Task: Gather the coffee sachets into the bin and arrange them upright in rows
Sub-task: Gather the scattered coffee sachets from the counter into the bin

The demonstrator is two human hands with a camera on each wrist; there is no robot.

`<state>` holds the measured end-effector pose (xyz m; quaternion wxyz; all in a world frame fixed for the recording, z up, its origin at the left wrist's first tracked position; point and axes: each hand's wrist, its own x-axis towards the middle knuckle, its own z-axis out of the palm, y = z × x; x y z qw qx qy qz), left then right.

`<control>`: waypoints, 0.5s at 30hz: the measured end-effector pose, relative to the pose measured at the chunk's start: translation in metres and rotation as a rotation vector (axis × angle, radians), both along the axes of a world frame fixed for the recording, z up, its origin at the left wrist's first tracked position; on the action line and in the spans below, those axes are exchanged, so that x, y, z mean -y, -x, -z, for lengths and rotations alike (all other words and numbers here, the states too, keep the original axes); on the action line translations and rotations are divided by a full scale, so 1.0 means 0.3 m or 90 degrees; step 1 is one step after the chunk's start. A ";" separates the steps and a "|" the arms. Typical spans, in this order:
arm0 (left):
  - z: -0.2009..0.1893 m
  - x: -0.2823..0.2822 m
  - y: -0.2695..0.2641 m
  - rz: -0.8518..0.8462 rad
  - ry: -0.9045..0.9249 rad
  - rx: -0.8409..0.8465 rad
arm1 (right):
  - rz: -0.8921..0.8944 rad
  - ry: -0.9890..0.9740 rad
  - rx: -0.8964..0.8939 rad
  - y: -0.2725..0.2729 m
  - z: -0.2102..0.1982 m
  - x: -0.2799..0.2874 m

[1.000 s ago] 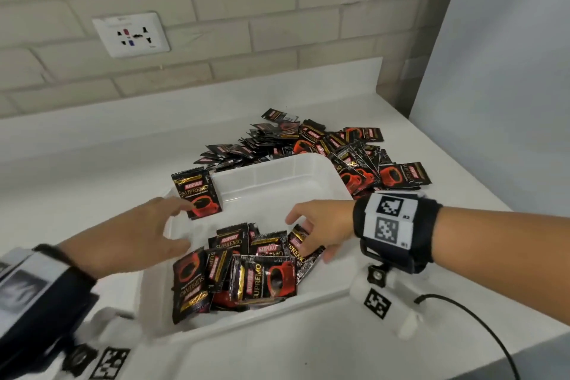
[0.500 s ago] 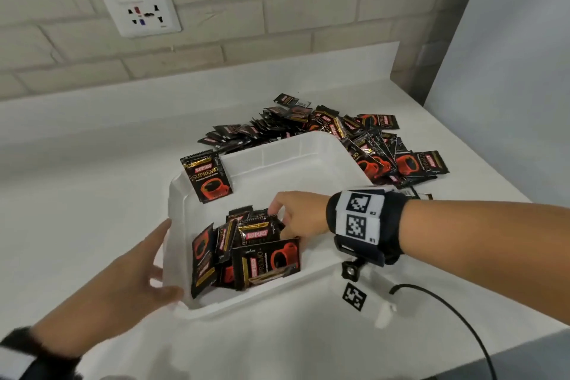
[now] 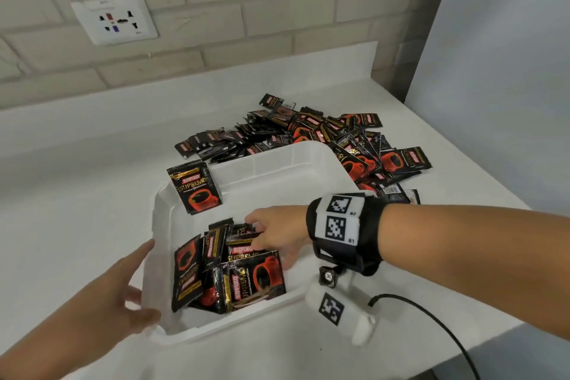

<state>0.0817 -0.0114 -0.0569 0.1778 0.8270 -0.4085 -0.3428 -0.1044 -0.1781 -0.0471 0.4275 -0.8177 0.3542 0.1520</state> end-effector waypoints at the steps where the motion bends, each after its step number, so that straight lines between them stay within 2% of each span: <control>1: 0.005 0.004 -0.005 -0.006 0.000 -0.009 | 0.000 -0.004 0.002 0.000 -0.001 0.002; 5: 0.012 0.011 -0.016 0.004 -0.010 -0.021 | 0.039 -0.086 -0.007 0.060 -0.050 0.057; 9: 0.019 0.007 -0.021 -0.003 0.036 0.013 | 0.147 -0.081 0.095 0.213 -0.176 0.189; 12: 0.033 0.003 -0.045 -0.031 0.089 0.035 | 0.281 0.008 0.147 0.358 -0.234 0.313; 15: 0.048 0.017 -0.094 -0.007 0.113 0.117 | 0.367 0.167 0.071 0.469 -0.184 0.432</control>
